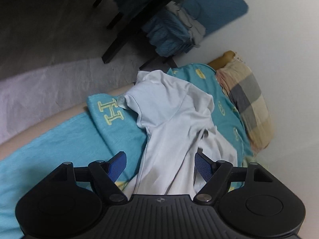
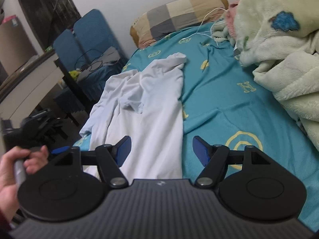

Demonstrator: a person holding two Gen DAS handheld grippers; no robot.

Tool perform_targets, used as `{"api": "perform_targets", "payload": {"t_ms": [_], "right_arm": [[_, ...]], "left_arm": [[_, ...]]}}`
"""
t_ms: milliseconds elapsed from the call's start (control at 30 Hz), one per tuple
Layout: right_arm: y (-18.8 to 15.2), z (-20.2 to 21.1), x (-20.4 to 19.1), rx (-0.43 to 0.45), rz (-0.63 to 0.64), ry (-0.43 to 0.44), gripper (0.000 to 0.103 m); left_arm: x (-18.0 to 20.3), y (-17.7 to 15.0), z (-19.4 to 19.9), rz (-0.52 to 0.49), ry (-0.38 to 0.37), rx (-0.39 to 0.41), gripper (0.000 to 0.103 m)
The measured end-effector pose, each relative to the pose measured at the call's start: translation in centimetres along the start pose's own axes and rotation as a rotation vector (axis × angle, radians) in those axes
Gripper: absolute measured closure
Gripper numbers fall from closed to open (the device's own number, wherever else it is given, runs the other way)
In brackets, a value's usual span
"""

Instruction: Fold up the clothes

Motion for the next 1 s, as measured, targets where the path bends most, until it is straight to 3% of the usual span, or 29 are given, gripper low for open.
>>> {"api": "perform_targets", "payload": {"t_ms": [133, 233, 300, 600, 667, 767, 800, 900, 1000], "right_arm": [[0.1, -1.2, 0.7, -0.005, -0.039, -0.012, 0.033], [0.2, -2.4, 0.9, -0.018, -0.038, -0.021, 0.033], [0.2, -3.2, 1.2, -0.028, -0.039, -0.031, 0.033], [-0.1, -5.4, 2.4, -0.074, -0.085, -0.046, 0.033], [-0.2, -5.7, 2.5, -0.081, -0.087, -0.052, 0.033], [-0.2, -6.0, 2.8, -0.081, -0.086, -0.066, 0.033], [-0.1, -6.2, 2.8, -0.079, -0.088, -0.071, 0.033], [0.0, -6.7, 3.1, -0.078, -0.104, -0.081, 0.033], [0.2, -6.9, 3.1, -0.079, -0.108, -0.080, 0.033]], "left_arm": [[-0.1, 0.9, -4.5, 0.039, -0.045, 0.010, 0.026], [-0.4, 1.7, -7.3, 0.024, -0.028, 0.025, 0.027], [-1.4, 2.2, -8.3, 0.045, 0.002, 0.057, 0.028], [-2.6, 5.7, -11.9, 0.052, -0.003, 0.163, 0.030], [-2.4, 6.9, -13.0, 0.043, 0.016, 0.163, 0.036], [-1.9, 8.3, -14.1, 0.002, 0.038, 0.158, 0.070], [-1.8, 8.6, -14.3, -0.016, 0.046, 0.158, 0.087], [0.2, 9.2, -14.0, -0.165, 0.089, 0.183, 0.093], [3.7, 9.0, -12.7, -0.391, 0.158, 0.226, 0.094]]}}
Point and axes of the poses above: each gripper's, at about its wrist camera, not at the fingertips, and z roughly against the way its jaws point, x to its right, y to its top, the point moved 1 cm from there along -z, roughly the way its jaws point, and after that the axes turned 9 degrees about -z, right-handed, at the moved point
